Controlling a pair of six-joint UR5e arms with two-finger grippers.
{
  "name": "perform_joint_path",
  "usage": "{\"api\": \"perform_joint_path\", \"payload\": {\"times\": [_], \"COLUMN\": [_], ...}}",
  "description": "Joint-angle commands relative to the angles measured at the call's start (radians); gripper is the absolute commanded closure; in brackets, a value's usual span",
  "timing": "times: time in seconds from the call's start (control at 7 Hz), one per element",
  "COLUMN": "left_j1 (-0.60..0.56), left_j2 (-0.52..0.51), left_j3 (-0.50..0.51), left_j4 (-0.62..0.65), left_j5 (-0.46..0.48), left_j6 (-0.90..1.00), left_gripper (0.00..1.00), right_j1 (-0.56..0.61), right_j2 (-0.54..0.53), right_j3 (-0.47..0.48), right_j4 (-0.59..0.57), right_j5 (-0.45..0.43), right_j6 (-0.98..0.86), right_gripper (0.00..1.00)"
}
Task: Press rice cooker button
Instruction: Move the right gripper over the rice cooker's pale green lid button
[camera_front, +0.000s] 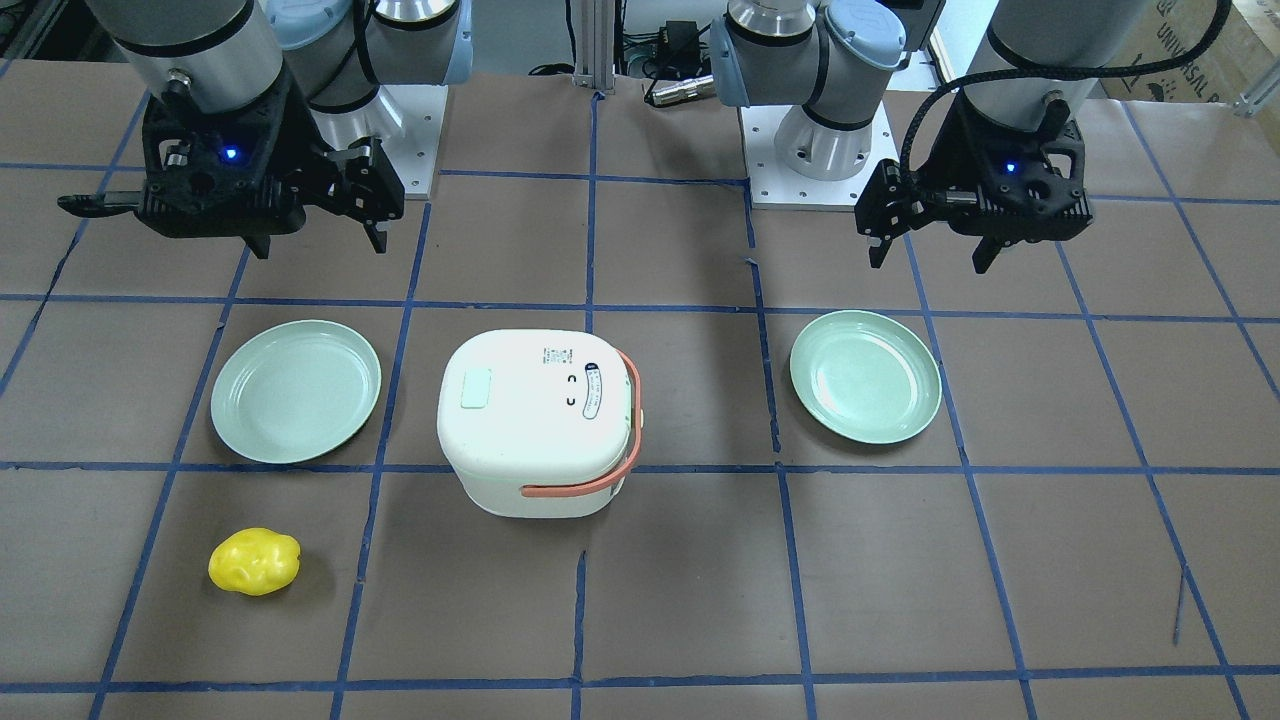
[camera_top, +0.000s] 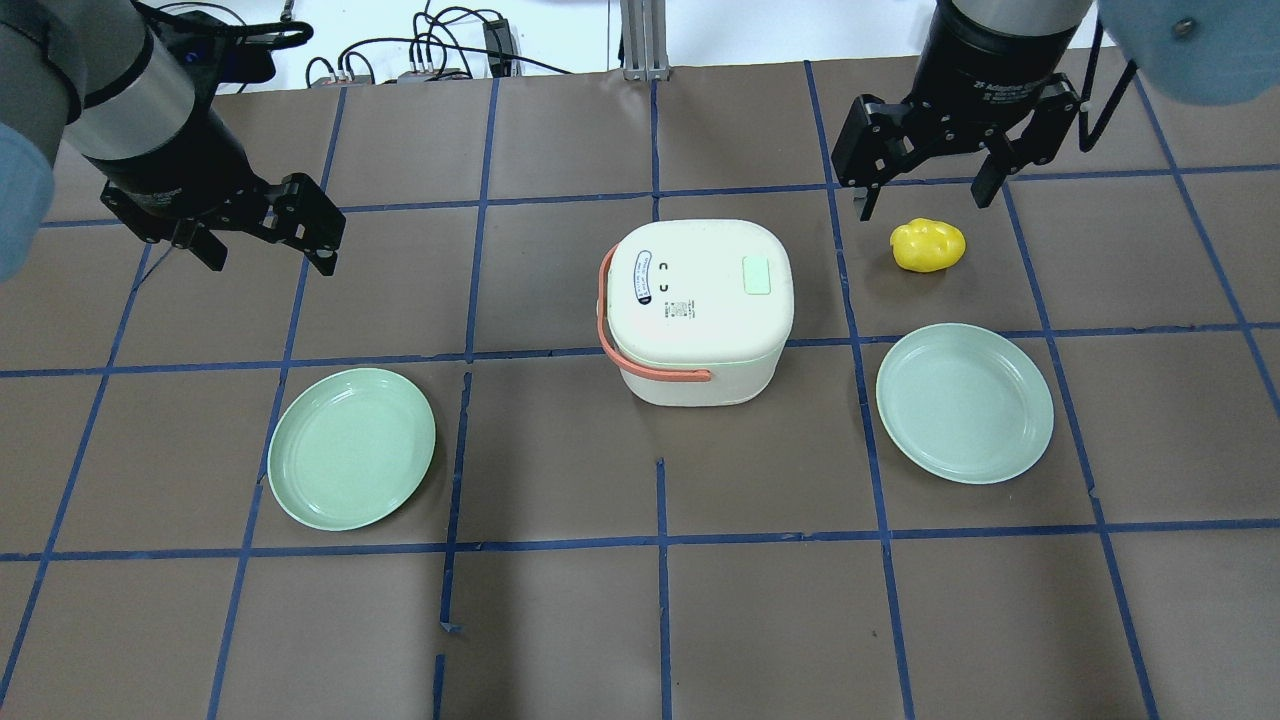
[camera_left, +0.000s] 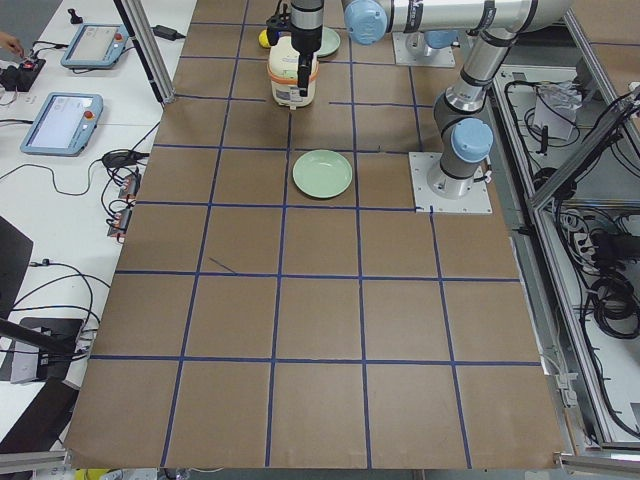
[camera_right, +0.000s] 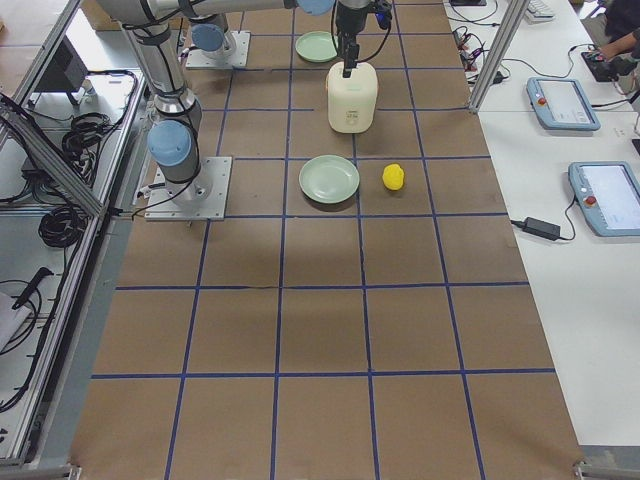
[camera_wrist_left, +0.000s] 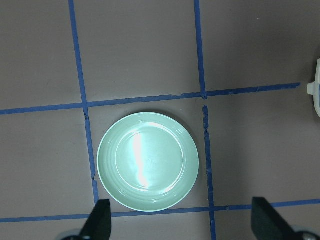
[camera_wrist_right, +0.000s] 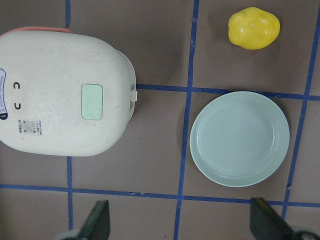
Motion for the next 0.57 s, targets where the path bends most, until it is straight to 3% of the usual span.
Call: {"api": "perform_joint_path", "payload": {"times": [0.0, 0.14, 0.29, 0.43], "left_j1": [0.0, 0.0, 0.0, 0.0], "left_j2": [0.0, 0.0, 0.0, 0.0], "left_j3": [0.0, 0.0, 0.0, 0.0], "left_j4": [0.0, 0.0, 0.0, 0.0], "left_j5": [0.0, 0.0, 0.0, 0.0], "left_j6": [0.0, 0.0, 0.0, 0.0], "left_gripper": [0.0, 0.0, 0.0, 0.0], "right_j1": [0.083, 0.105, 0.116, 0.117], "right_j2": [0.031, 0.068, 0.096, 0.11], "right_j3": [0.0, 0.0, 0.0, 0.0], "right_j4": [-0.08, -0.162, -0.175, -0.172], "right_j5": [0.014, 0.016, 0.017, 0.019], "right_j6": [0.147, 0.168, 0.17, 0.168], "right_gripper": [0.0, 0.03, 0.21, 0.45]}}
